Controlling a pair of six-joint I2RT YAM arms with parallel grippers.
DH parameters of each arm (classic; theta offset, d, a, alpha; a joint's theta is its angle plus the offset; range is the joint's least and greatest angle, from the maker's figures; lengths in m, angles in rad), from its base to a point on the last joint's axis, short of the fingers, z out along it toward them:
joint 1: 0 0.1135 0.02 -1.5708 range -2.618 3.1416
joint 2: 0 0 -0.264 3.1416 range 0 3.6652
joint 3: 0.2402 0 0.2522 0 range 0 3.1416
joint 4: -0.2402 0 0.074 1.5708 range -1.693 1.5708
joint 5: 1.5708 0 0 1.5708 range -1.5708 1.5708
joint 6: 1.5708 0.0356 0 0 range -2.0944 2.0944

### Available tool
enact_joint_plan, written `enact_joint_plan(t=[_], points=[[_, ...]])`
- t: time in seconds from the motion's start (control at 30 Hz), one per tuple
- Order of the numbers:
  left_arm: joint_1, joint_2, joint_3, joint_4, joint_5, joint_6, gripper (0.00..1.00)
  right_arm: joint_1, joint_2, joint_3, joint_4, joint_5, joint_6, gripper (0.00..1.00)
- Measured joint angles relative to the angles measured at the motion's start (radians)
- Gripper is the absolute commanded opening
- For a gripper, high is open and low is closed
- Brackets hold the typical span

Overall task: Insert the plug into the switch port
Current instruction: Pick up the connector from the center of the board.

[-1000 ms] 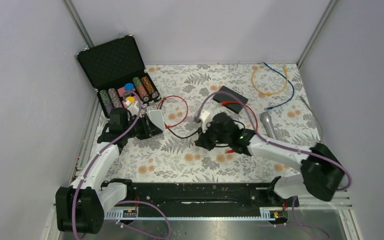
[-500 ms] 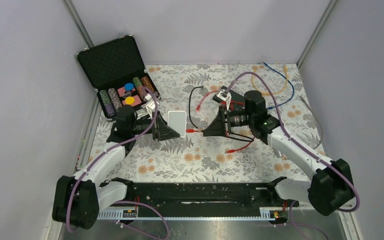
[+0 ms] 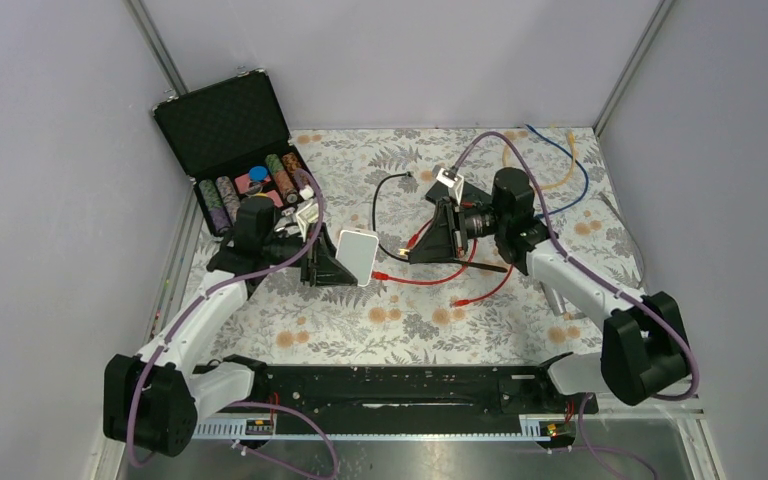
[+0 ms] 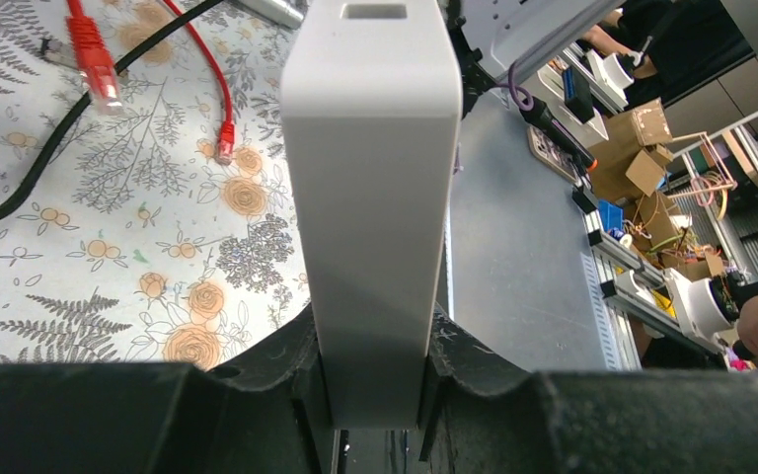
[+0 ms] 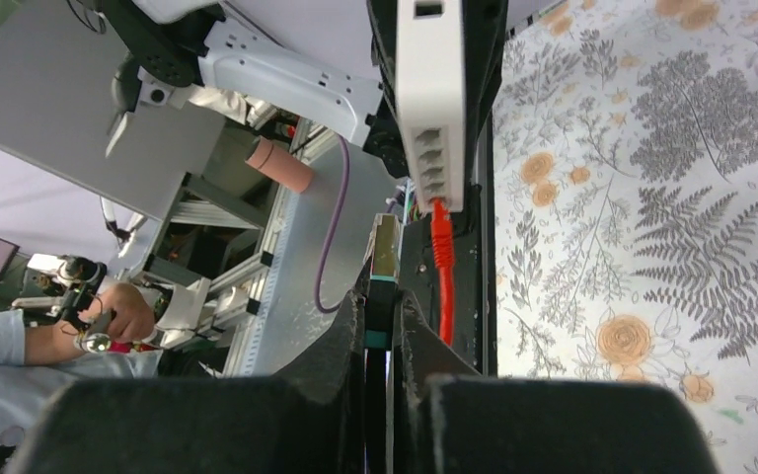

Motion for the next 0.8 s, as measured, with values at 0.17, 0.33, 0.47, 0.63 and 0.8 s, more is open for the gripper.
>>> enact_joint_plan(t=[0.17,0.33,0.47,0.63,0.8], points=[[-0.010,-0.027,0.000,-0.023,0.019,0.005,0.00,0.005,0.084,-0.012,0.281,-0.028,0.207,0.00],[-0.027,-0.027,0.000,-0.037,0.020,-0.004,0.00,0.023,0.223,-0.023,0.687,-0.039,0.502,0.00],[-0.035,-0.027,0.000,-0.038,0.019,-0.027,0.00,0.042,0.298,-0.022,0.860,-0.053,0.637,0.00],[-0.037,-0.011,0.000,0.024,0.015,-0.108,0.00,0.048,0.305,-0.025,0.945,-0.052,0.674,0.00],[-0.037,0.008,0.000,0.110,0.007,-0.194,0.00,0.048,0.294,-0.054,0.919,-0.049,0.620,0.00]])
